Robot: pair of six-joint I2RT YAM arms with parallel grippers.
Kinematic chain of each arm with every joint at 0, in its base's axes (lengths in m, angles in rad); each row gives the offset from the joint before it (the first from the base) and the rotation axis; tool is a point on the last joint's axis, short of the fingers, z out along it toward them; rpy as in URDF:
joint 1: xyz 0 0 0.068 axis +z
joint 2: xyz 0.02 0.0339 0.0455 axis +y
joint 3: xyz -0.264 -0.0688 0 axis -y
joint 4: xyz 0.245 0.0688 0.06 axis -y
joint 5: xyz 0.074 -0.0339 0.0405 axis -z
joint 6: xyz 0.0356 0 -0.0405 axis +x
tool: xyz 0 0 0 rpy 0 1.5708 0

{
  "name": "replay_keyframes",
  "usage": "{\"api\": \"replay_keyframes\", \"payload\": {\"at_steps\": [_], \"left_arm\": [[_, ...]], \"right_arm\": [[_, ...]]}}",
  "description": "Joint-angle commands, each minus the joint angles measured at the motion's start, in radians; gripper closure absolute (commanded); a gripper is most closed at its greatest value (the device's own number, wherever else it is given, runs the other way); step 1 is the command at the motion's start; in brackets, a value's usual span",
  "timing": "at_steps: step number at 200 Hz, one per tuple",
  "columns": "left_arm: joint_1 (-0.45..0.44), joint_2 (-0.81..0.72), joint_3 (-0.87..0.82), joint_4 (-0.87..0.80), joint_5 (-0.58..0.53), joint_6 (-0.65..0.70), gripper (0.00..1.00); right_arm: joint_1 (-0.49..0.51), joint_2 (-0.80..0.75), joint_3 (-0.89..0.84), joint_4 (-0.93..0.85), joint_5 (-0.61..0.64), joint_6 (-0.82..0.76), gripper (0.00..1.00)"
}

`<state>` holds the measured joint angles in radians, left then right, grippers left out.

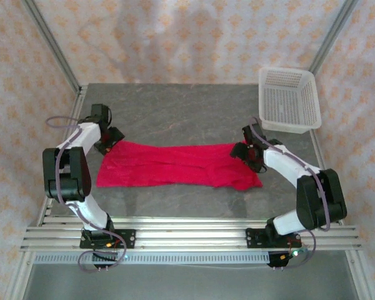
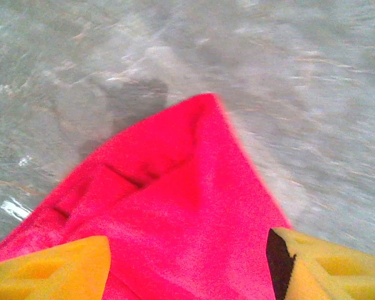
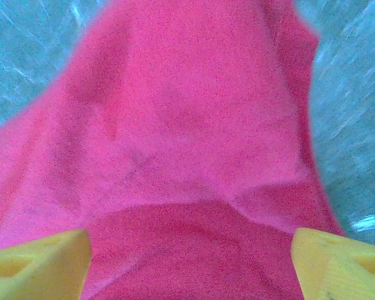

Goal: Fold the inside-out t-shirt
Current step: Smooth out the T-shirt at the center of the table, then fold the T-shirt at the center of the table.

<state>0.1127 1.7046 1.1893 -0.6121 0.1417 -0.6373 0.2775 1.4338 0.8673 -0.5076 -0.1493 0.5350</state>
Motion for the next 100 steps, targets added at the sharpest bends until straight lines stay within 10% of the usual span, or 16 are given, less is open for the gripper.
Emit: {"api": "replay_keyframes", "payload": {"at_steps": [1, 100], "left_arm": [[-0.087, -0.074, 0.078, -0.109, -0.131, 0.052, 0.3], [-0.107, -0.156, 0.037, -0.106, 0.001, 0.069, 0.3]], "right_arm": [[-0.01, 0.008, 0.037, -0.114, 0.173, -0.083, 0.1], [-0.009, 0.238, 0.03, 0.011, 0.05, -0.103, 0.27]]}}
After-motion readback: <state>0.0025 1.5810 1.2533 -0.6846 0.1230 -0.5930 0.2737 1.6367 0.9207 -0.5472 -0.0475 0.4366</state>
